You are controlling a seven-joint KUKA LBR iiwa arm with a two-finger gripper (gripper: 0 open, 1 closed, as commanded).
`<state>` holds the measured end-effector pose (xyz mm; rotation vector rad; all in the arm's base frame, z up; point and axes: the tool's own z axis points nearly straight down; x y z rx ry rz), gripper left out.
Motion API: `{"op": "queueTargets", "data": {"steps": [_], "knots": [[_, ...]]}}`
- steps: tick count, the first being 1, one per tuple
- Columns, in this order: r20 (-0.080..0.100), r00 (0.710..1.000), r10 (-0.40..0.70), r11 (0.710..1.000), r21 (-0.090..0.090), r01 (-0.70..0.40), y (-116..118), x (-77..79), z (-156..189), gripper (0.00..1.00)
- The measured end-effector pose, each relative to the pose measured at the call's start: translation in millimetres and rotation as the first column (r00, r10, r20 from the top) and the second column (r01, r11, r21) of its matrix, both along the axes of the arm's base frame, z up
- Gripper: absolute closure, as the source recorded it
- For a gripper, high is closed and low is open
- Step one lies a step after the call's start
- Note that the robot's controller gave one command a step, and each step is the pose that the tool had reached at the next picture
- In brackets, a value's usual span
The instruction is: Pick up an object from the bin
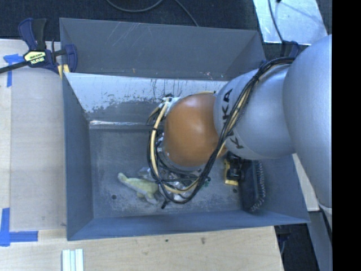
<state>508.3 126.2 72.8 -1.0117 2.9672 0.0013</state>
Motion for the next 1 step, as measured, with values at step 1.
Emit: {"op": "queueTargets", "data": {"steps": [1], "knots": [[0.003,1.0,0.0,1.0,0.002,0.0,16.2,7.2,120.9,1.0]]}}
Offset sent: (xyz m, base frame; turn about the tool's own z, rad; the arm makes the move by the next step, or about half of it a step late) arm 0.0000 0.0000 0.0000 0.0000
